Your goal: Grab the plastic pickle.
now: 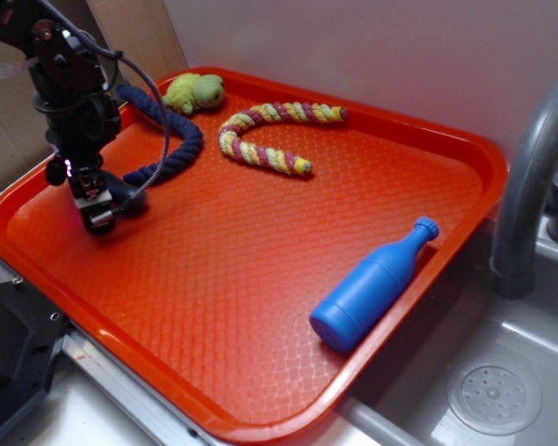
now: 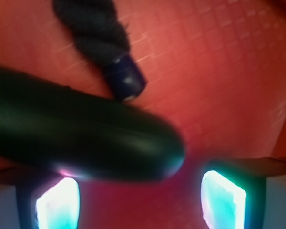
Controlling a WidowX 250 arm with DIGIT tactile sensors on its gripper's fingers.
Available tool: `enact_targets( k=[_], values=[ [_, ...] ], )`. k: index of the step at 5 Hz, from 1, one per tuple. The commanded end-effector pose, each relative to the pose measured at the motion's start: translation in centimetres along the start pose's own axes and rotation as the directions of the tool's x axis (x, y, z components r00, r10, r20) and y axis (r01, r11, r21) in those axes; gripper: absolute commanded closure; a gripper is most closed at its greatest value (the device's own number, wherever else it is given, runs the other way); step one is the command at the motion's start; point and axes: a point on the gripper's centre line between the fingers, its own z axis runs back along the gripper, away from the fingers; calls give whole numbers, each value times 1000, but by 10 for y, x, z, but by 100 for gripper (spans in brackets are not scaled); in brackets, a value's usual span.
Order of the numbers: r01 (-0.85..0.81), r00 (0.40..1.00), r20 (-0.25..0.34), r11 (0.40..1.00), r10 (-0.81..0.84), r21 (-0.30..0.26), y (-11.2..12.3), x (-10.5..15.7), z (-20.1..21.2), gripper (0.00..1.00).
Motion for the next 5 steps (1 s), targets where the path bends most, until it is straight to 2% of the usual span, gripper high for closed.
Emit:
enact_targets(
  k=[1, 2, 3, 4, 5],
  values=[
    [-42, 993, 108, 997, 49, -68, 5, 1, 18, 100],
    [-30, 969, 241, 993, 56, -111, 11, -9, 64, 0],
    [-32, 921, 377, 985, 95, -170, 17, -22, 101, 0],
    [7, 927, 369, 983, 62, -184, 13, -24, 116, 0],
    [31, 917, 396, 984, 42, -176, 9, -21, 123, 0]
  ],
)
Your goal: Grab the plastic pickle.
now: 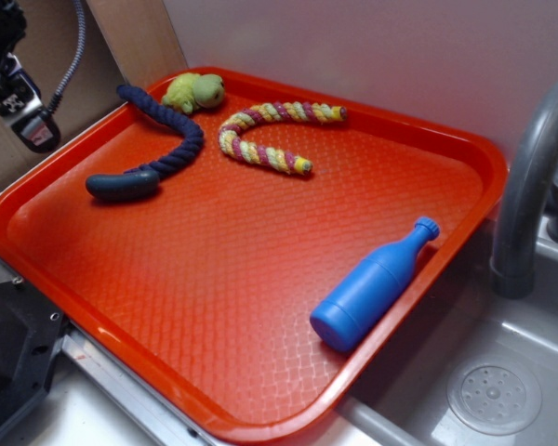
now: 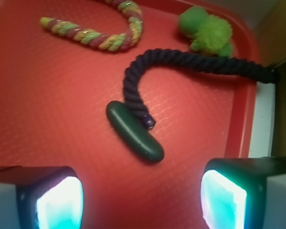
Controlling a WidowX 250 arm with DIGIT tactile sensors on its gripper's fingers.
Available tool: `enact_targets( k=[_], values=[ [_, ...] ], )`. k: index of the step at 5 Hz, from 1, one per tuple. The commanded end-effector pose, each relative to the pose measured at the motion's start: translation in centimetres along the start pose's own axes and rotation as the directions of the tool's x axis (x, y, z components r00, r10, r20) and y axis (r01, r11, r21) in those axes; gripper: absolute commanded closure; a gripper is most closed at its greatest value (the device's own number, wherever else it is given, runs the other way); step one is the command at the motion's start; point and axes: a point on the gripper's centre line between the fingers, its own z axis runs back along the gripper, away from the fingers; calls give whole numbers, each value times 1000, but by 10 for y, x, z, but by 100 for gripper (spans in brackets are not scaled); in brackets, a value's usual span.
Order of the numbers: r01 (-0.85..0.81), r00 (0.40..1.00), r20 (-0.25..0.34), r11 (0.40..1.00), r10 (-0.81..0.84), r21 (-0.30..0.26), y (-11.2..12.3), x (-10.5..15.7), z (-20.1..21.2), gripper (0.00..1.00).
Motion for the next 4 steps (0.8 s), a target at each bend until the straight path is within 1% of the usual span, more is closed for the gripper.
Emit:
enact_targets(
  k=[1, 2, 3, 4],
  values=[
    [123, 989, 79, 992, -123, 8, 1, 14, 17, 0],
    [284, 956, 62, 958, -285, 28, -1, 25, -4, 0],
    [380, 919, 114, 925, -376, -16, -2, 29, -31, 0],
    [426, 905, 27, 904, -425, -42, -9, 23, -50, 0]
  ],
)
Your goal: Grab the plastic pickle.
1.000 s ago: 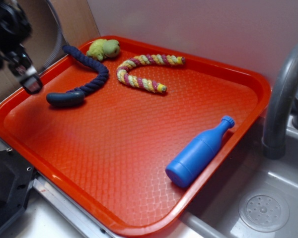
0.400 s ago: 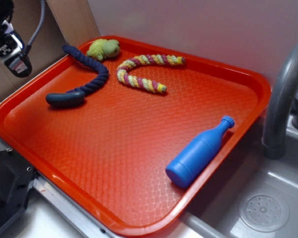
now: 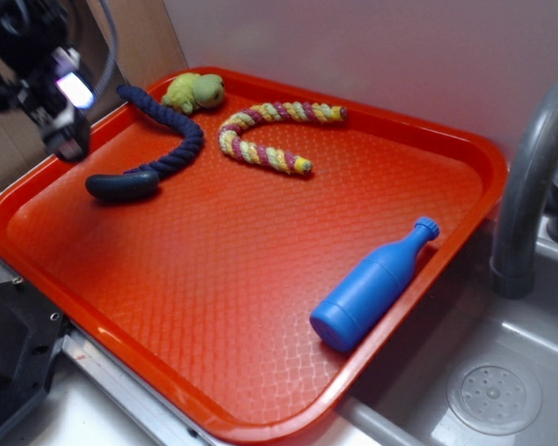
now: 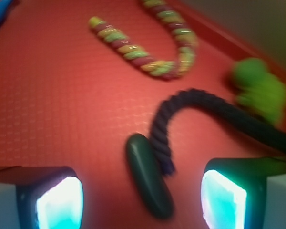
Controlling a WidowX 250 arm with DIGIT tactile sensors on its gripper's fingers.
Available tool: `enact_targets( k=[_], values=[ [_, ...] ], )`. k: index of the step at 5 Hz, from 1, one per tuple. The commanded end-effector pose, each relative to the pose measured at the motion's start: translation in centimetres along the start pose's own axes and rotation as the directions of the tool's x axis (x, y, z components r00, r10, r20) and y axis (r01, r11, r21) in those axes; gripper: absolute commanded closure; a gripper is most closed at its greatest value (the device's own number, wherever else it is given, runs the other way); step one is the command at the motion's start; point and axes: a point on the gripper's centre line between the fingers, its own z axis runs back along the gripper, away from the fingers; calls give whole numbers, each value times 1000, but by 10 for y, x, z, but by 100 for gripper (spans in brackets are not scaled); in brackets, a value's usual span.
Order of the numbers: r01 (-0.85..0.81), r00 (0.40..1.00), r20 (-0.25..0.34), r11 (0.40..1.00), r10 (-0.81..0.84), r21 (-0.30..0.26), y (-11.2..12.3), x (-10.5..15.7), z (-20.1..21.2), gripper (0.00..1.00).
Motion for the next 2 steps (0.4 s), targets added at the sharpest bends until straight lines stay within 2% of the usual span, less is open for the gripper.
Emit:
enact_targets(
  k=[1, 2],
  values=[
    [70, 984, -165, 998, -69, -4, -9, -15, -24, 0],
    [62, 974, -215, 997, -68, -34, -10, -20, -33, 0]
  ],
)
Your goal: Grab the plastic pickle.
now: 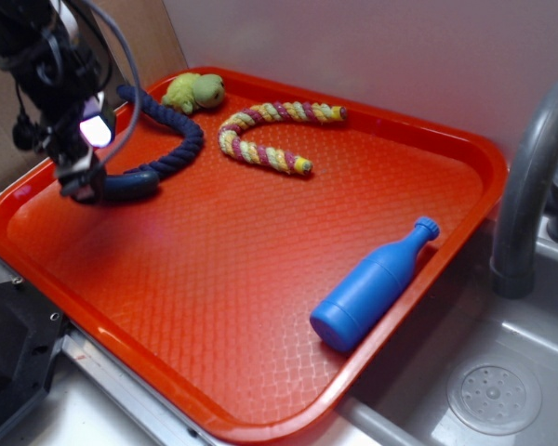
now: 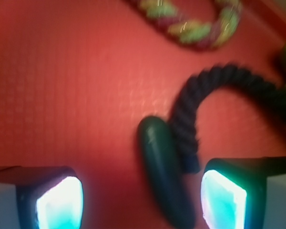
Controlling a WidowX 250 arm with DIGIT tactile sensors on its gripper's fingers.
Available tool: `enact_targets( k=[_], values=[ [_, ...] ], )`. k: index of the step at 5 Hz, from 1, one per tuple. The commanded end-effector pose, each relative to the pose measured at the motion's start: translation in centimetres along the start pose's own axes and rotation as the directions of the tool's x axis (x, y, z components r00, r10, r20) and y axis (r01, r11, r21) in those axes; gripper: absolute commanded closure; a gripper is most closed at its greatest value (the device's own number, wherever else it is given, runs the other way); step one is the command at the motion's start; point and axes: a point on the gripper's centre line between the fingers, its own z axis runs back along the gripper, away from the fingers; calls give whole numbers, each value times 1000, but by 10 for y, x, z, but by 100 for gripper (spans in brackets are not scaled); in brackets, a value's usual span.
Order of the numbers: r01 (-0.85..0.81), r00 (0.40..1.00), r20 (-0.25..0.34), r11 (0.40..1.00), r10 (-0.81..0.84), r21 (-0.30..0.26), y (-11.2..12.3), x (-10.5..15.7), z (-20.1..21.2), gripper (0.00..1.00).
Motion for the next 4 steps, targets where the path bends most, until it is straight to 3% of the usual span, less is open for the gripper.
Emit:
enact_targets(
  k=[1, 2, 3, 4],
  values=[
    [33, 999, -16, 999, -33, 8, 17, -7, -30, 0],
    [4, 999, -40, 998, -2, 66, 33, -9, -44, 0],
    [4, 998, -56, 997, 0, 73, 32, -9, -46, 73],
    [-20, 997, -74, 996, 27, 90, 34, -11, -41, 100]
  ],
)
